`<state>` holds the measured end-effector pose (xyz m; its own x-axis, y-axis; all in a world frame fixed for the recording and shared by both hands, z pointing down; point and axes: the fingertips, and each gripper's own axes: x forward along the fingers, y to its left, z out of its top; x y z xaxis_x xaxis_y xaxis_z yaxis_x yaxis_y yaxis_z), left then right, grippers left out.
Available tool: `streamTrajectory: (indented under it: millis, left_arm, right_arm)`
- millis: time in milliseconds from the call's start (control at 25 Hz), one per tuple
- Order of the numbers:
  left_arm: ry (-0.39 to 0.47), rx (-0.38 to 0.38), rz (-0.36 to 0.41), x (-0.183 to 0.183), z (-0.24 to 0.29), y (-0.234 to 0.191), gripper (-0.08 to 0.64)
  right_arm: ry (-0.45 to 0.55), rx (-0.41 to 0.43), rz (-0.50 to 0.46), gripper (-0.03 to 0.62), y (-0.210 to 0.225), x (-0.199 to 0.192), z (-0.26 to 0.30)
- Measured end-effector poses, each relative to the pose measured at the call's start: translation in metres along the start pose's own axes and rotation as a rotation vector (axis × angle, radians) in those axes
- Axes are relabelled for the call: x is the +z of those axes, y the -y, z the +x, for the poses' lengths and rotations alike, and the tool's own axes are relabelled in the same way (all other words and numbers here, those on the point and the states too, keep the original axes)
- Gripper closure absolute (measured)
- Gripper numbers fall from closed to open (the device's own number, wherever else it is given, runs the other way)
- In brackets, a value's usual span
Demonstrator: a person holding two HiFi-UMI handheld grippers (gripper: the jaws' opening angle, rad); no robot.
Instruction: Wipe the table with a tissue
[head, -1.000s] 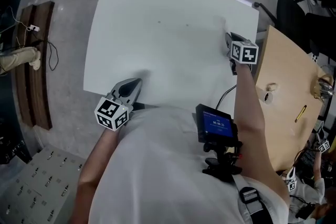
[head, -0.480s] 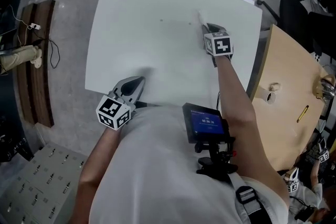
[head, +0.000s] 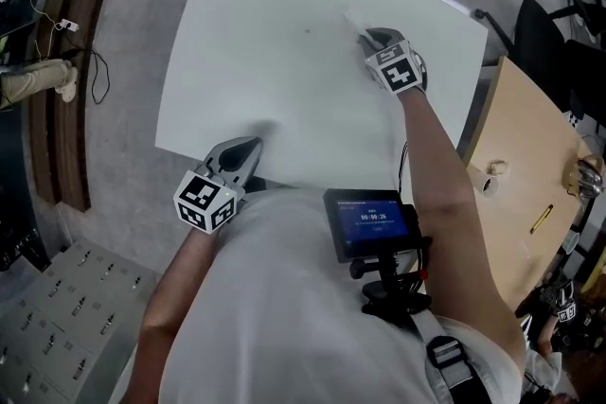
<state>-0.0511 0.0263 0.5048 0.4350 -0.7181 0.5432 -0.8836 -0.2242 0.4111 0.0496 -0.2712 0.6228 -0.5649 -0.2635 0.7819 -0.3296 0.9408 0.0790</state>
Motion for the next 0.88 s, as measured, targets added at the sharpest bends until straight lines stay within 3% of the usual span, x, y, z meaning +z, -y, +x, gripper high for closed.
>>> streamTrajectory:
  millis: [440,680,760,880]
  left_arm:
    - [0.005,-0.005,0.009,-0.001,-0.004,-0.005,0.555]
    - [0.005,-0.024,0.035,0.004,0.0,0.003,0.555]
    - [0.008,-0.029,0.041,0.006,0.001,0.005,0.555]
    - [0.0,-0.049,0.044,0.005,0.001,0.003,0.555]
  right_arm:
    - [0.045,0.273,-0.093,0.532,-0.085,0.004,-0.003]
    - [0.041,0.366,-0.113,0.532,-0.131,-0.003,-0.017]
    - [0.07,0.353,-0.059,0.532,-0.127,0.0,-0.018]
    - [0.133,0.204,0.163,0.532,-0.082,0.011,-0.02]
